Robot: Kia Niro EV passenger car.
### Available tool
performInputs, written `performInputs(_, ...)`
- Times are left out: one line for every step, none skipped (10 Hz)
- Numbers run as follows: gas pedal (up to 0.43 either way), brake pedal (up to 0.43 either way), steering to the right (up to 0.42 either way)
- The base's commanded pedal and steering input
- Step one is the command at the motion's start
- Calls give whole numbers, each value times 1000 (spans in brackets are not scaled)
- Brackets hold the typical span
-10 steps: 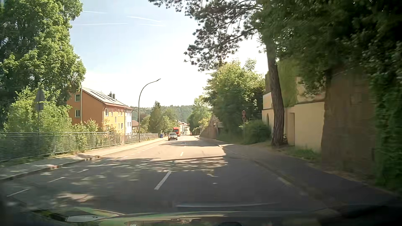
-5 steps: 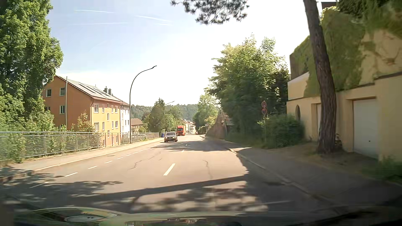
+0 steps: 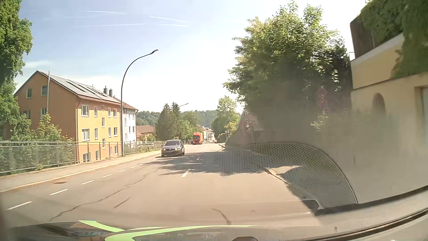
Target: Follow the waypoints while adhering to traffic rules and regulations
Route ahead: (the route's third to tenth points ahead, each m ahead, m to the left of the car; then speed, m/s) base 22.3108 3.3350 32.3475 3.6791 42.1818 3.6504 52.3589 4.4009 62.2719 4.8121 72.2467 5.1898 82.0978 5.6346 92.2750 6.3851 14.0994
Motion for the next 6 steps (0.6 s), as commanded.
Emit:
performInputs(0, 0, -21)
performInputs(0, 0, -21)
performInputs(0, 0, -19)
performInputs(0, 0, -15)
performInputs(0, 0, -14)
performInputs(0, 0, -14)
